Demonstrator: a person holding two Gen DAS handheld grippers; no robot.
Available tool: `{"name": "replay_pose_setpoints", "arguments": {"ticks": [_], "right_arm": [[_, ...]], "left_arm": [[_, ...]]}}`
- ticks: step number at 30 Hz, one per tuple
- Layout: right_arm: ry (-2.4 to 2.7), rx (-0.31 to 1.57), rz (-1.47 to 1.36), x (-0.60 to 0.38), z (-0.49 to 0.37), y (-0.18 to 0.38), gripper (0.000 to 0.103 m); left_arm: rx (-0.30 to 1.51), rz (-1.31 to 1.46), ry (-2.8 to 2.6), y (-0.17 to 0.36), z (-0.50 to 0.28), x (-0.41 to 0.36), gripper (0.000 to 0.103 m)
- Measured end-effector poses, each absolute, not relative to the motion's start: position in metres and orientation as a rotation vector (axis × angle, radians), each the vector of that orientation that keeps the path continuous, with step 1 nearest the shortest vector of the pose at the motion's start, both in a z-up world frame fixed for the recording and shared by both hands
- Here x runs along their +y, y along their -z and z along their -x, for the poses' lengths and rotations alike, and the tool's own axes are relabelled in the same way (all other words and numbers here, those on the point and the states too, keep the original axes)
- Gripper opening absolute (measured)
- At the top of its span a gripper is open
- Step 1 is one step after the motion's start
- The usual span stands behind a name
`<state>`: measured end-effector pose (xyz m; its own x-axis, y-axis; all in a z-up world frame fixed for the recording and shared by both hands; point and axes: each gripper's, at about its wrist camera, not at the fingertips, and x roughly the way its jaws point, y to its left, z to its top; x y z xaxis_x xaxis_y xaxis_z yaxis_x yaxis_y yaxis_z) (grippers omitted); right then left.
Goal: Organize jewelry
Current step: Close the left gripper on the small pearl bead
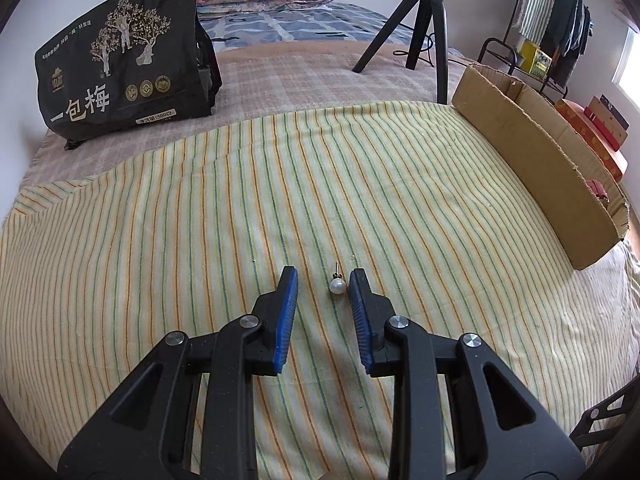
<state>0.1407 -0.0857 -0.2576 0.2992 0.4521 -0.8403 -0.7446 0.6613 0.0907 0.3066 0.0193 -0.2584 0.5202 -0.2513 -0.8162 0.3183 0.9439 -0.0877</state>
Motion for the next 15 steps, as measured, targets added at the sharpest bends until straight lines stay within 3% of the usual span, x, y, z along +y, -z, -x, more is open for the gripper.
{"name": "replay_pose_setpoints", "arguments": {"ticks": [4, 10, 15], "right_arm": [[-0.813, 0.975, 0.376, -0.0832, -0.1377, 0.2588, 0.010], [-0.813, 0.980, 0.363, -0.0851, -0.1362, 0.2587, 0.007], [-0.810, 0.986, 0.343, -0.0863, -0.1391, 0.2576, 0.006]], "left_arm": [[0.960, -0.091, 0.341, 0.2585, -0.3064, 0.0185, 0.026], [0.947, -0.115, 0.340, 0.2600, -0.3040, 0.0151, 0.008], [0.946, -0.116, 0.337, 0.2595, -0.3034, 0.0146, 0.006]]}}
